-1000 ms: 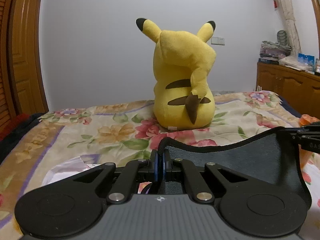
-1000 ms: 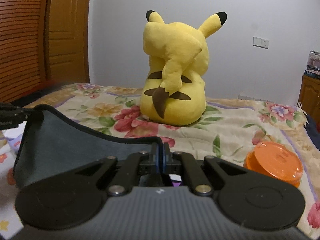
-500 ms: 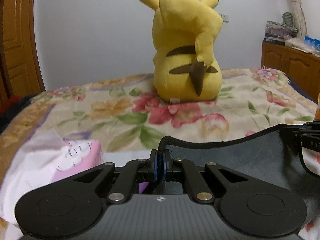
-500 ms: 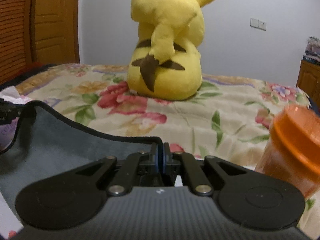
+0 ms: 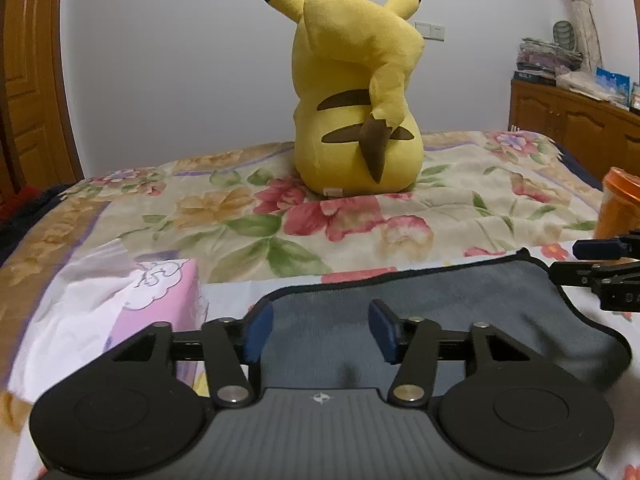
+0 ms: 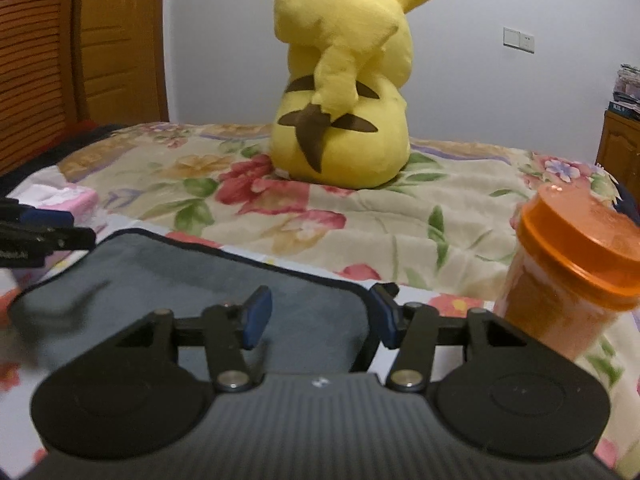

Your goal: Fold towel

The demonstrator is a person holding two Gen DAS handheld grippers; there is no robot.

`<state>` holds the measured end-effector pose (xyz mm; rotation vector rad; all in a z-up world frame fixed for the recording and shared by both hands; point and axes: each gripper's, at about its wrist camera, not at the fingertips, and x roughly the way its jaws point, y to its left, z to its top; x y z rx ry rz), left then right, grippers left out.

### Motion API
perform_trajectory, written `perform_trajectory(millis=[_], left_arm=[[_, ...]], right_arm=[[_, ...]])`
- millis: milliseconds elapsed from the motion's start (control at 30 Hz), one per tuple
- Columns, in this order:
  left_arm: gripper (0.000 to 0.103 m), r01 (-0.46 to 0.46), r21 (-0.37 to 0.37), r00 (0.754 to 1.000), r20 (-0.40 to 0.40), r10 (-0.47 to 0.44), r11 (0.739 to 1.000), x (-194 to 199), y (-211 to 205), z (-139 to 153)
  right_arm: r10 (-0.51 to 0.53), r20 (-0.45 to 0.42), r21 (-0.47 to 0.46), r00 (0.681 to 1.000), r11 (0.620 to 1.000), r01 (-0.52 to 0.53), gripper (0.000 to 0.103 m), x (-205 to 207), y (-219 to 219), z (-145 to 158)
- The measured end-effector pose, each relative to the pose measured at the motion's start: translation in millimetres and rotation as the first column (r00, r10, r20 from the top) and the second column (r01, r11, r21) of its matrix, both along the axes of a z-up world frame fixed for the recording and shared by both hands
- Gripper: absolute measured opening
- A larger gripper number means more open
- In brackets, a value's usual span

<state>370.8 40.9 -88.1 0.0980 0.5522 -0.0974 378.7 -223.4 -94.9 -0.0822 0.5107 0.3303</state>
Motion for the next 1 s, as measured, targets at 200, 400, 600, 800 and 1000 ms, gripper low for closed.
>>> perform_trajectory(millis=[200, 400, 600, 800, 1000], left_arm=[[0.06, 0.02, -0.001, 1.0, -0.018, -0.02, 1.0, -28, -2, 12], [0.06, 0.035, -0.005, 0.999, -0.028, -0.035, 0.999, -57, -6, 22], [0.06, 0.031, -0.009, 0.999, -0.041, -0.031, 0.999, -82, -10, 29], [0.06, 0.051, 0.011, 0.998, -0.043, -0.05, 0.999, -107, -17, 38], [0.068, 0.072, 0.051, 0.997, -0.04, -0.07, 0.996, -134, -22, 48]], right_arm=[[-0.001, -0.023, 0.029, 1.0, 1.0, 0.002, 0.054, -32, -4, 15], [-0.002, -0.032, 0.032, 0.999, 0.999, 0.003, 0.054, -66, -10, 34], [-0.011, -0.024, 0.053, 1.0, 0.998, 0.012, 0.056, -94, -17, 51], [-0.018, -0.014, 0.057, 1.0, 0.998, 0.019, 0.057, -117, -21, 60], [-0.017, -0.018, 0.059, 1.0, 0.998, 0.018, 0.061, -136, -23, 65]])
